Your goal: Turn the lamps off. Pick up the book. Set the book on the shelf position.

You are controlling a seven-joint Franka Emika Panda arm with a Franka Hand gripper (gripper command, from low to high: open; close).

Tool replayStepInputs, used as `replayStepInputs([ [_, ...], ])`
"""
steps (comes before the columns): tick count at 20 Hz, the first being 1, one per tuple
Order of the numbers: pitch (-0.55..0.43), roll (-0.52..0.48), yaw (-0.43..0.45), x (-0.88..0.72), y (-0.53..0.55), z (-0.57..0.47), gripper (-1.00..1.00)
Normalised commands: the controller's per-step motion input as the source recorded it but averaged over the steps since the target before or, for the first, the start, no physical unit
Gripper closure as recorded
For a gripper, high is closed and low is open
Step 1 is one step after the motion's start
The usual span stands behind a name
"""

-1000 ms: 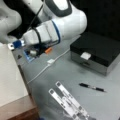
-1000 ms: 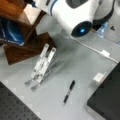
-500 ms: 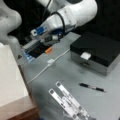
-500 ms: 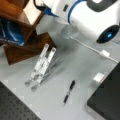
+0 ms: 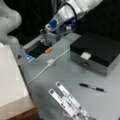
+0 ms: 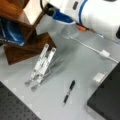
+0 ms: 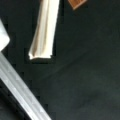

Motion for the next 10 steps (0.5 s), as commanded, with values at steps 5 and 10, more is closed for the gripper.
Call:
replayStepInputs([
  [5, -0.308, 0.929, -0.452, 0.34, 0.23, -0.28, -1.0],
  [10, -0.539, 0.784, -0.364, -0.01, 0.07, -0.49, -1.0],
])
